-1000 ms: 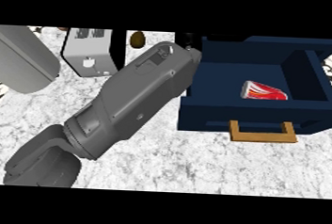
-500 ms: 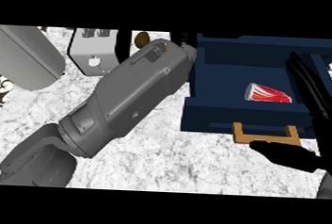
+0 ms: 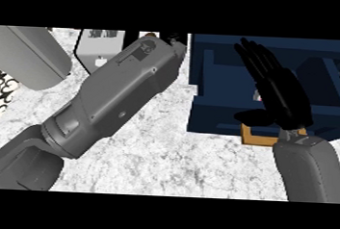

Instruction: Pick up the can, place it into the drawer and close the drawer

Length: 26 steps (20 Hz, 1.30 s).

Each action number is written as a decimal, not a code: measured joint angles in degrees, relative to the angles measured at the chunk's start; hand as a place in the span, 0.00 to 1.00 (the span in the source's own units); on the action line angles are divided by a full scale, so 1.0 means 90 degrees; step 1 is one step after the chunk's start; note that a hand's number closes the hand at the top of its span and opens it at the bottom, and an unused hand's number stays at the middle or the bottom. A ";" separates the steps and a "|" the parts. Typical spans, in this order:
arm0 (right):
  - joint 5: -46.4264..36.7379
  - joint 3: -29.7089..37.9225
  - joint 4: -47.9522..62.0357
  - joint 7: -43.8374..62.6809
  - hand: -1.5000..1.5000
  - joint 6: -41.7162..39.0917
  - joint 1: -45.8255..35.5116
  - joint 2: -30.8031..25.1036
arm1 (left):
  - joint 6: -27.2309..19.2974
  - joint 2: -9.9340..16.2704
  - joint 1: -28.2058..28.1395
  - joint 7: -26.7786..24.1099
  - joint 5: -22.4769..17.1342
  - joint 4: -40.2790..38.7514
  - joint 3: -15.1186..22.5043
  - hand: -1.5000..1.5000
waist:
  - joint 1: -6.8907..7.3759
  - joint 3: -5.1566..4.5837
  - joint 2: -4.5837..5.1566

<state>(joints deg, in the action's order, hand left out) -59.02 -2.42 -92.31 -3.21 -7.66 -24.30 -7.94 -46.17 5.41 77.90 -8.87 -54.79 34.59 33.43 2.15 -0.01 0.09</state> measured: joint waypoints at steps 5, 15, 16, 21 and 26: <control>-0.0525 0.0071 0.1548 -0.0221 0.00 0.0805 -0.0555 -0.0029 | -0.0046 0.0430 -0.0203 0.0342 0.0161 0.0462 0.0027 0.00 | 0.0035 0.0002 -0.0002; -0.1356 0.0368 0.4340 -0.0344 0.00 0.2496 -0.1722 0.0000 | -0.0109 0.1277 -0.0875 0.0927 0.0457 0.1652 0.0045 0.00 | 0.0064 -0.0052 -0.0044; -0.1433 0.0411 0.4592 -0.0332 0.00 0.2674 -0.1867 -0.0003 | -0.0108 0.1323 -0.0915 0.0937 0.0490 0.1714 0.0025 0.00 | 0.0061 -0.0059 -0.0044; -0.1609 0.0627 0.5582 -0.0458 0.00 0.3445 -0.2377 -0.0033 | -0.0096 0.1579 -0.1163 0.1059 0.0624 0.2103 -0.0028 0.00 | 0.0081 -0.0097 -0.0059; -0.1627 0.0919 0.6474 -0.0598 0.00 0.4110 -0.2873 -0.0120 | -0.0147 0.1770 -0.1257 0.1308 0.0698 0.2435 -0.0081 0.00 | 0.0149 -0.0086 -0.0022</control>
<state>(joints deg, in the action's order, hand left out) -73.67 5.85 -34.04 -8.59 29.33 -50.15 -9.02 -47.49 21.34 66.59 2.90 -48.51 56.51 32.70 3.49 -0.79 -0.10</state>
